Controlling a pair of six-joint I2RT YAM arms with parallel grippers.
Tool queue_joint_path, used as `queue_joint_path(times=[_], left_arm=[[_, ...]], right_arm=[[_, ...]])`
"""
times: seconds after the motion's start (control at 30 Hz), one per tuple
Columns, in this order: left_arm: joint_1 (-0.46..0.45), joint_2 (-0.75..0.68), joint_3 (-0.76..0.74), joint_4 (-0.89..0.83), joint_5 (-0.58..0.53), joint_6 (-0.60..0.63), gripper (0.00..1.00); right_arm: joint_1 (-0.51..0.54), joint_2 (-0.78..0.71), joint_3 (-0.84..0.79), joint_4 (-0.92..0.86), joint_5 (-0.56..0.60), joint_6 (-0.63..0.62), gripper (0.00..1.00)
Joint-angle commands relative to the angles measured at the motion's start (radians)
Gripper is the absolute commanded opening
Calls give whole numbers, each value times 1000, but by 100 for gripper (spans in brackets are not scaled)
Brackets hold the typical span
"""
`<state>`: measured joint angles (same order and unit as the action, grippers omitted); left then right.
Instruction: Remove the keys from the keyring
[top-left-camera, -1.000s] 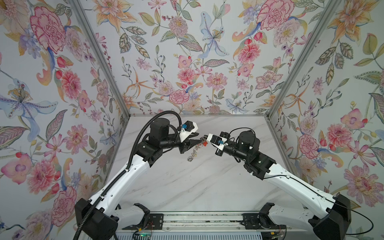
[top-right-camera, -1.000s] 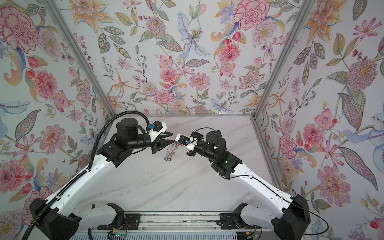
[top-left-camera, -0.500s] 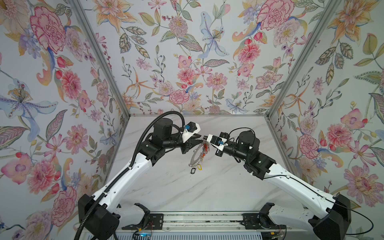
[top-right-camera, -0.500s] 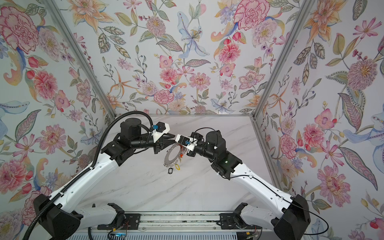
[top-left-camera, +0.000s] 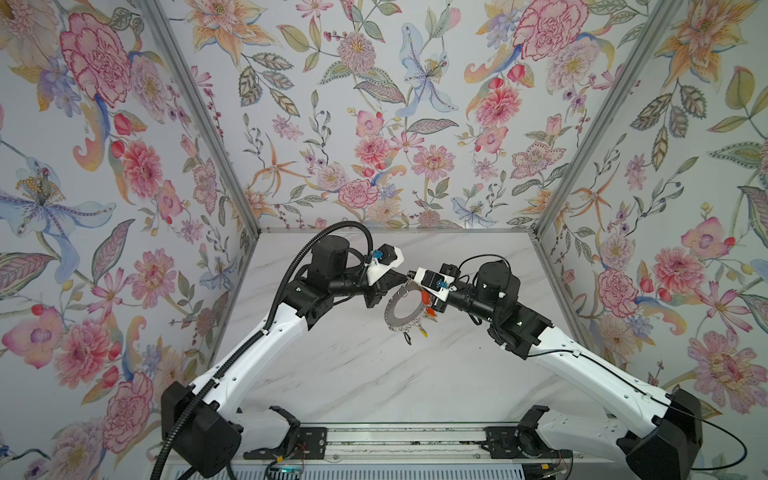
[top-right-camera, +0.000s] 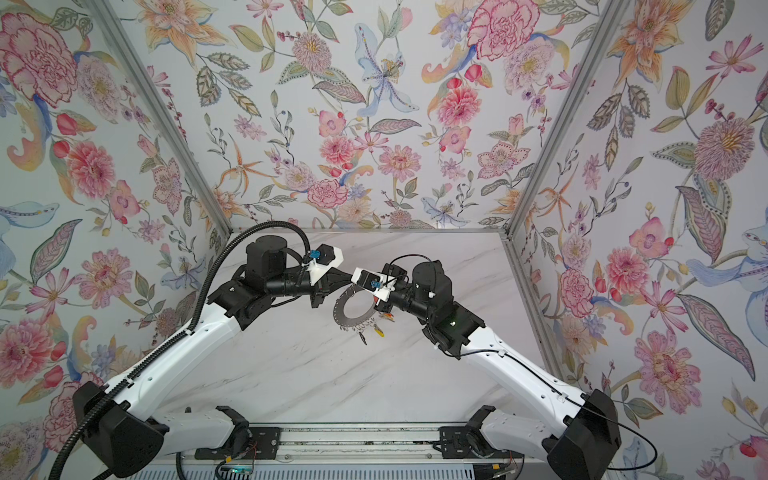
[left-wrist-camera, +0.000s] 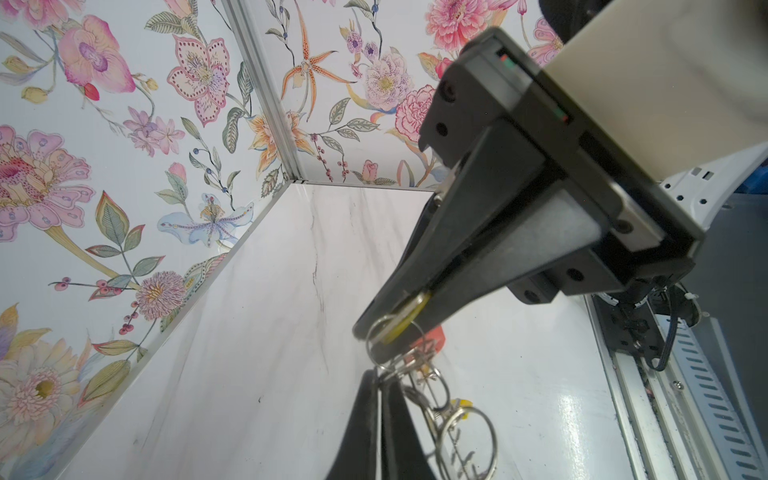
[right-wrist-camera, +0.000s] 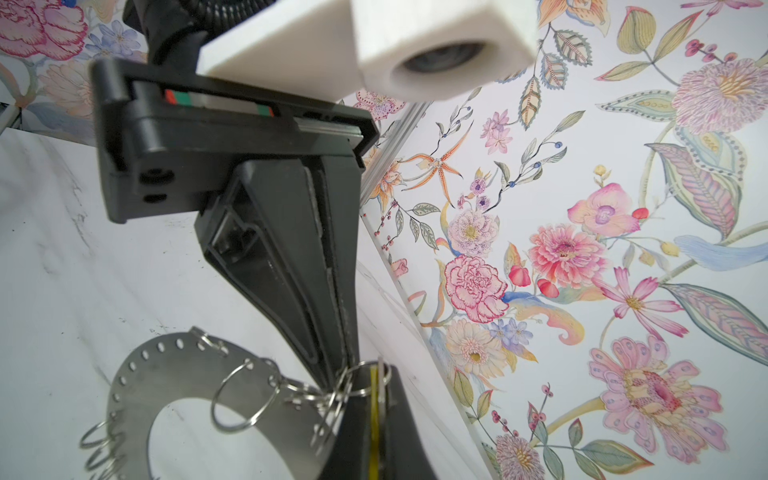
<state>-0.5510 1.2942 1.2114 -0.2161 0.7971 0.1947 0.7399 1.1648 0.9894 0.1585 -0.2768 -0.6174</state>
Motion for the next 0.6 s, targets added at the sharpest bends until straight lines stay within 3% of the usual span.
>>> queue_joint_path(times=[0.0, 0.57], left_arm=[[-18, 0, 19, 17, 6, 4, 1], [-18, -57, -27, 110, -108, -10, 0]], right_arm=[[-2, -4, 30, 47, -11, -12, 0], [-26, -48, 7, 12, 11, -31, 0]])
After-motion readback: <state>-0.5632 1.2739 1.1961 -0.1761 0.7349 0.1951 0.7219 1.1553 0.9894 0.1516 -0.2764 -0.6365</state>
